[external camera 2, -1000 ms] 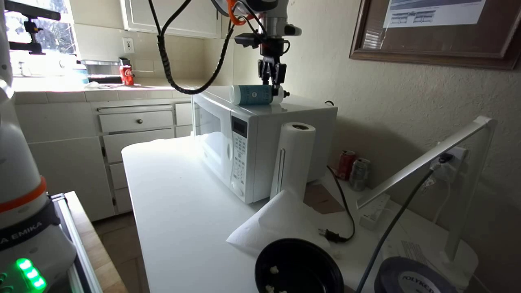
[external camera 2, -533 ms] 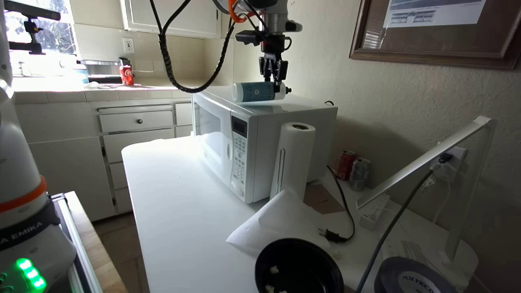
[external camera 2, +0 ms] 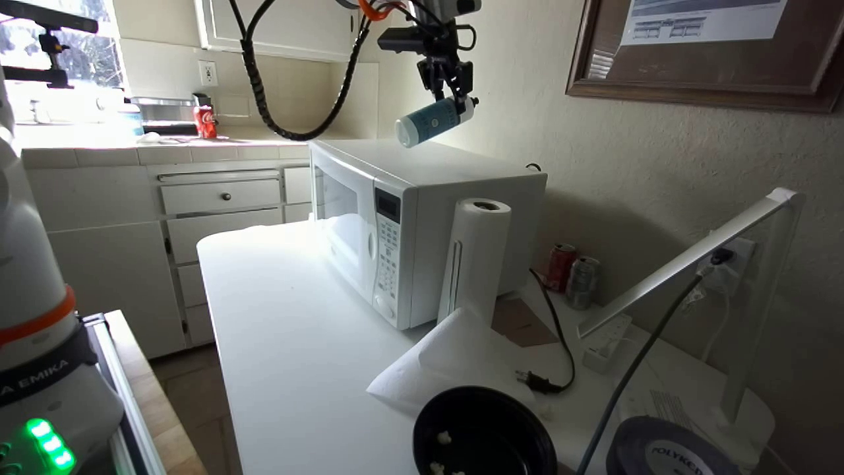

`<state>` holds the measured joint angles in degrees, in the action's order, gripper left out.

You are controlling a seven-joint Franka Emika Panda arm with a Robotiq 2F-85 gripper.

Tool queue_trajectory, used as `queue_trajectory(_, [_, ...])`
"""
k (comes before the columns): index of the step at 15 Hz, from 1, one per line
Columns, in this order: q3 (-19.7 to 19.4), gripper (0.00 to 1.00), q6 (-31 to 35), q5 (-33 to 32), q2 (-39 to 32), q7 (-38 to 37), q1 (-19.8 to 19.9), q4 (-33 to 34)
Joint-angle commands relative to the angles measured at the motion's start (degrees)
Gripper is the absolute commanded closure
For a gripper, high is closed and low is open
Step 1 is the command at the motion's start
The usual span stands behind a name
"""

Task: Put the bottle on the microwave upright

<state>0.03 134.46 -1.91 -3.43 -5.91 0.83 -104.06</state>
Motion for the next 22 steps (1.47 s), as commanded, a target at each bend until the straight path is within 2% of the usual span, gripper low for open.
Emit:
queue_trajectory(1, [0.42,0.65,12.94,0.68,4.22,5.89,-0.6,-7.25])
queue_trajectory(4, [1.1,0.65,23.77,5.63,5.31,12.23,-1.04,-11.57])
queue_trajectory(7, [2.04,0.65,30.61,13.67,5.89,20.64,-1.63,-14.48])
queue_trajectory(12, [2.67,0.65,33.42,27.45,7.56,34.09,-2.95,-16.98])
queue_trajectory(17, [2.03,0.65,31.84,33.76,10.26,41.1,-3.19,-19.69])
queue_trajectory(18, [2.51,0.4,32.2,30.7,7.82,37.79,-2.51,-16.91])
queue_trajectory(22, [2.47,0.4,32.2,31.8,8.79,38.89,-2.51,-18.13])
